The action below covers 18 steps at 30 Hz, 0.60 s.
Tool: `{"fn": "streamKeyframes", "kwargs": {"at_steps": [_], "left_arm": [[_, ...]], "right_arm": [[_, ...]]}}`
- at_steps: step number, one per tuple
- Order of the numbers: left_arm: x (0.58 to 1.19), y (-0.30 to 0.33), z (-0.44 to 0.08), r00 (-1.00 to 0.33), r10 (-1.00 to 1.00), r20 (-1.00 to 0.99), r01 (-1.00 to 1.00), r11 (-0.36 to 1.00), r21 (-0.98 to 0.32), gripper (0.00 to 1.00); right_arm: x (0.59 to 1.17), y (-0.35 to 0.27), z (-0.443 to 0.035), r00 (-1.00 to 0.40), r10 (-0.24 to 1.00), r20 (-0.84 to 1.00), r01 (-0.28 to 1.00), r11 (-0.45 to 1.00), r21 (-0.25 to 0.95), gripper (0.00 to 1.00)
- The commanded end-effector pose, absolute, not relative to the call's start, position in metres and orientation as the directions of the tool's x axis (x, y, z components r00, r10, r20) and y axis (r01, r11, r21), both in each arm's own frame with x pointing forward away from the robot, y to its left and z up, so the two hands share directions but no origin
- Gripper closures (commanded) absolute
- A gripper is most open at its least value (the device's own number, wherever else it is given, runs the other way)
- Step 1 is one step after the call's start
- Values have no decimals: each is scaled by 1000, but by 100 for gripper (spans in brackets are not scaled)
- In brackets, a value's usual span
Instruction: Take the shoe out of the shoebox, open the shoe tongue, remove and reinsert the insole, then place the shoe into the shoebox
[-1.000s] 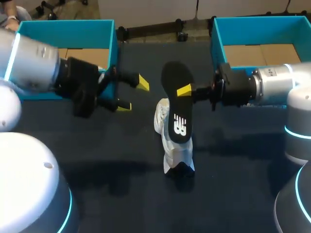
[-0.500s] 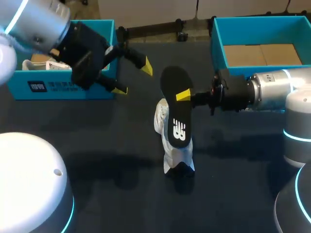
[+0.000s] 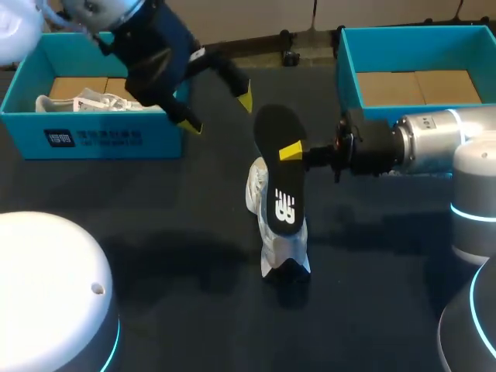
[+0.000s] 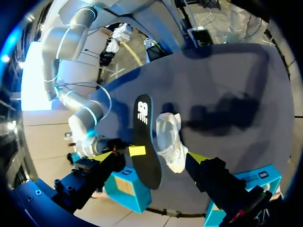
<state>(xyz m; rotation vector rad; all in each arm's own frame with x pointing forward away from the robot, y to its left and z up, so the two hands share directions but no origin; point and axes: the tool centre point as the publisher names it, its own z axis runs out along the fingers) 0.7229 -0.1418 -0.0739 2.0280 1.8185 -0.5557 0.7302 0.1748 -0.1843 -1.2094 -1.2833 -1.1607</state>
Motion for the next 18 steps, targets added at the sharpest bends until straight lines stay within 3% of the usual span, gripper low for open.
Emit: {"fn": "streamKeyframes", "kwargs": {"at_steps": [1, 6, 18], "left_arm": [[725, -145, -72, 101, 915, -390, 994, -110, 0, 0], [725, -145, -72, 101, 915, -390, 994, -110, 0, 0], [723, -190, -42, -88, 929, -360, 996, 88, -17, 0]], "right_arm": [[733, 177, -184, -20, 58, 998, 999, 49, 17, 100], [734, 179, -187, -9, 70, 998, 999, 50, 5, 100], [730, 183, -192, 6, 89, 996, 999, 46, -10, 100]]}}
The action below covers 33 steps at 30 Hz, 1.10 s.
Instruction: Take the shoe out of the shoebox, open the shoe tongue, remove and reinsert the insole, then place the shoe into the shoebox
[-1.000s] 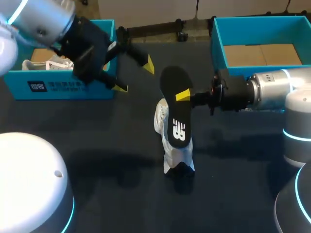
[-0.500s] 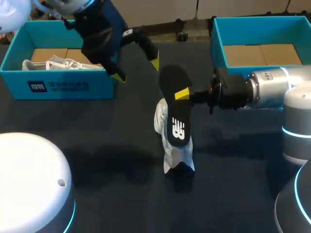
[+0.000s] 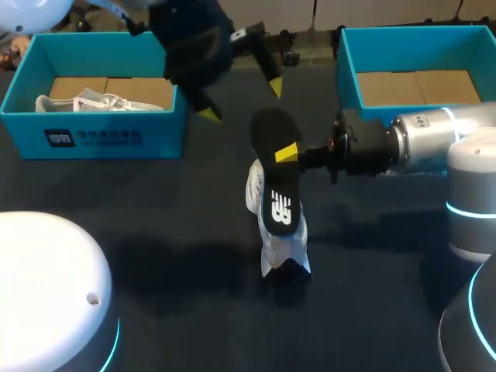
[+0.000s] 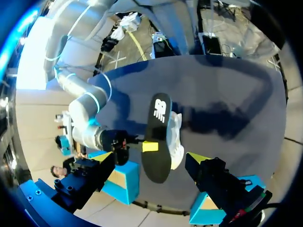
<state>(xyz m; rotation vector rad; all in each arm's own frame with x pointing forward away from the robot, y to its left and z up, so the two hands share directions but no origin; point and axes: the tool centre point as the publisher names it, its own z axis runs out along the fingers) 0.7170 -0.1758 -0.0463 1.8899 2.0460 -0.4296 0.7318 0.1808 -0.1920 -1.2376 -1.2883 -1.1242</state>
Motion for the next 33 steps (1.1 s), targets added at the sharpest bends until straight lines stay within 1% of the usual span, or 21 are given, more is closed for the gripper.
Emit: {"fn": "streamKeyframes", "kwargs": {"at_steps": [1, 5, 13, 24, 33], "left_arm": [[725, -192, -42, -92, 930, -357, 996, 89, -25, 0], [727, -195, -44, -84, 944, -321, 995, 65, -70, 0], [733, -198, -49, -67, 974, -218, 995, 48, -90, 0], [730, -207, -57, -8, 991, -136, 999, 1, -54, 0], [728, -213, -59, -8, 992, -126, 999, 1, -50, 0]], "right_arm": [[730, 183, -192, 5, 90, 996, 999, 45, -9, 100], [727, 183, -193, 6, 91, 996, 999, 41, -9, 100], [723, 184, -195, 10, 102, 995, 999, 36, -14, 100], [721, 184, -197, 7, 113, 994, 999, 36, -11, 100], [720, 186, -196, 4, 118, 993, 999, 52, -10, 100]]}}
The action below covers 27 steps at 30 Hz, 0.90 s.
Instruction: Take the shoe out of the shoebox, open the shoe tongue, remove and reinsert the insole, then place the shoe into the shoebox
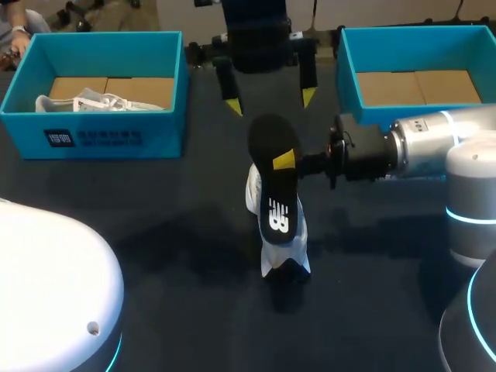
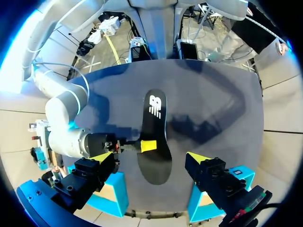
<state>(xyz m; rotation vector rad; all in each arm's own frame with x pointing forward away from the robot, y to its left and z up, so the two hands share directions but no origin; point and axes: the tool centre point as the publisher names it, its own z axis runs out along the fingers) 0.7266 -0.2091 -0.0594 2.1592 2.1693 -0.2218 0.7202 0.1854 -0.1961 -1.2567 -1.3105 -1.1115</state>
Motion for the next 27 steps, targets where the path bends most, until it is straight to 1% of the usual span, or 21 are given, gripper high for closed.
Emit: {"fn": "streamKeyframes", "kwargs": {"at_steps": [1, 8, 15, 20, 24, 27], "left_arm": [[728, -213, -59, -9, 992, -126, 999, 3, -48, 0], [730, -214, -56, -8, 992, -125, 999, 2, -46, 0], [728, -215, -54, 19, 991, -136, 1000, -21, -16, 0], [726, -210, -55, 3, 980, -197, 999, -12, -41, 0], [722, -204, -53, -11, 956, -293, 999, -4, -51, 0], [720, -200, -54, 0, 944, -331, 999, -17, -50, 0]], "right_arm": [[719, 187, -196, 4, 118, 993, 999, 53, -10, 100], [718, 188, -196, 1, 115, 993, 999, 51, -7, 100], [714, 189, -196, -2, 113, 994, 999, 48, -4, 100], [712, 186, -193, -5, 115, 993, 999, 39, 1, 100], [711, 183, -190, -8, 121, 993, 1000, 31, 5, 100], [711, 181, -189, -8, 124, 992, 1000, 28, 4, 100]]}}
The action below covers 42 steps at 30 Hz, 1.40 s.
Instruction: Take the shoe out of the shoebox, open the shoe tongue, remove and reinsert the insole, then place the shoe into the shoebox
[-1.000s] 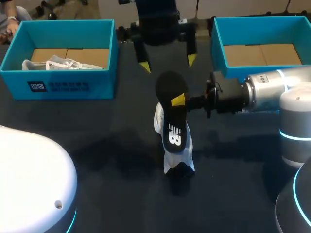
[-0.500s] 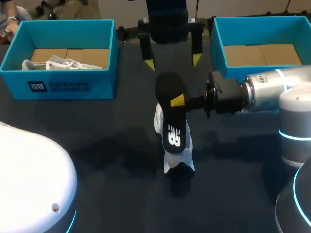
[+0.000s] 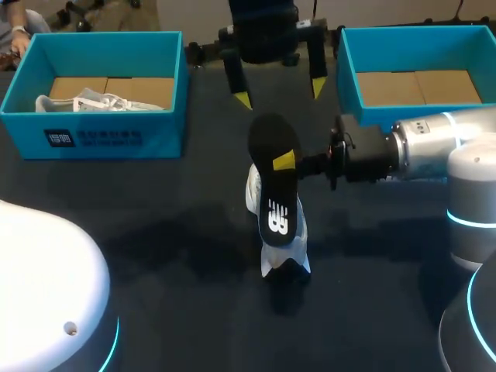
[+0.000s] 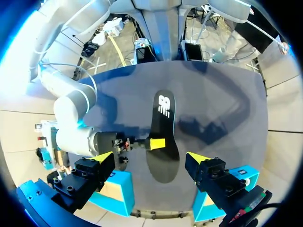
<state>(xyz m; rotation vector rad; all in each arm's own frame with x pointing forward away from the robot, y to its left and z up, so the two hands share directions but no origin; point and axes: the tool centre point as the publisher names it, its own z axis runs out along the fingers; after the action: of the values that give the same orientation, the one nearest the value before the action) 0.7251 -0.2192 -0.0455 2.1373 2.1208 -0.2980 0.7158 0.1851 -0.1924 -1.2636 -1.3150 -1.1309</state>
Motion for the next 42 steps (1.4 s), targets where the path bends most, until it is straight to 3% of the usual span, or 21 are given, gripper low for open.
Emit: {"fn": "streamKeyframes", "kwargs": {"at_steps": [1, 12, 22, 42], "left_arm": [[718, -199, -55, 11, 938, -346, 998, -30, -50, 0], [711, -181, -55, 32, 846, -532, 998, -52, -21, 0], [703, -164, -50, 52, 638, -768, 998, -70, 10, 0], [687, -136, -68, 69, 377, -924, 993, -112, 28, 0]], "right_arm": [[712, 180, -188, -7, 125, 992, 1000, 28, 4, 100], [715, 176, -182, -5, 144, 990, 1000, 28, 1, 100], [716, 170, -178, 4, 160, 987, 1000, 18, -7, 100], [720, 162, -171, 15, 180, 984, 1000, 7, -17, 100]]}}
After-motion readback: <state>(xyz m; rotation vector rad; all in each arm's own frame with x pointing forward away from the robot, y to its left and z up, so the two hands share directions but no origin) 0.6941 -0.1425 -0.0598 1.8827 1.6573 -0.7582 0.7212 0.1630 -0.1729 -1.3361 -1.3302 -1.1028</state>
